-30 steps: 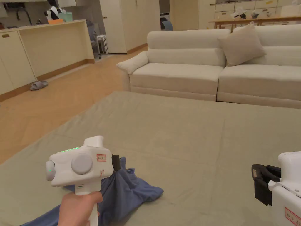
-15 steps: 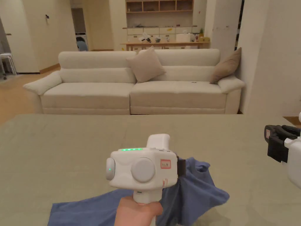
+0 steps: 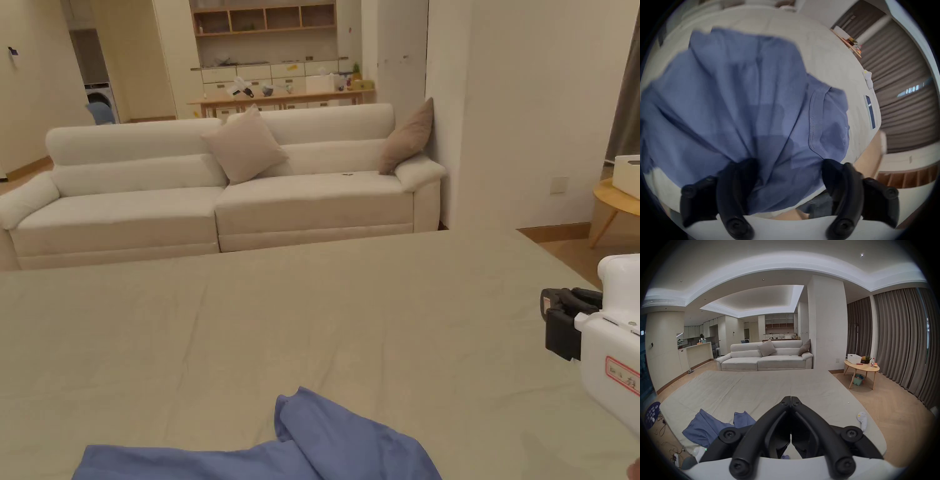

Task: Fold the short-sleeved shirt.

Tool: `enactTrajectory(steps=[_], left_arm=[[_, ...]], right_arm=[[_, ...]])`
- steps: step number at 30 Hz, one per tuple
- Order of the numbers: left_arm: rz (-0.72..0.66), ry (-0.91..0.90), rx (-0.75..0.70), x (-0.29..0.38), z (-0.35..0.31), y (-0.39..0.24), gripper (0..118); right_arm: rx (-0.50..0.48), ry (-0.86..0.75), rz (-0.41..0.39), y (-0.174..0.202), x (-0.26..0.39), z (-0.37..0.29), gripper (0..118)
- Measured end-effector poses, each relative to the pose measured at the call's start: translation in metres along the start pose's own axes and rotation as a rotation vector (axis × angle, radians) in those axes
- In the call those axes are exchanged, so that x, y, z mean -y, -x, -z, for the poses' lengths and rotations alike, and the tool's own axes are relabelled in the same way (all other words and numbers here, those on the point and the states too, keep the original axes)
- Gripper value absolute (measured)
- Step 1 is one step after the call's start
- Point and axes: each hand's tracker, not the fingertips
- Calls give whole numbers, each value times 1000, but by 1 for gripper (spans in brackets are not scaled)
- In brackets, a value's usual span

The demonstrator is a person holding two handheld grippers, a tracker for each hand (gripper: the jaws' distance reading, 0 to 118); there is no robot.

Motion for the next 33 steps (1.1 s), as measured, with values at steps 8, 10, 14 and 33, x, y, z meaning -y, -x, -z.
enactTrajectory(steps=[8,10,14,33], left_arm=[[-139,-468,217,-30,-177,39,86],[-54,-790,48,-27,-273,52,86],[113,-1160,-371,8,-418,63,87],[80,-1214,-574,33,-476,109,0]], right_arm=[[-44,-30,26,12,-12,-8,0],[-55,-72,25,16,-20,-16,0],[-35,-104,-16,26,-33,-18,0],[-134,-79,-5,84,-47,15,0]])
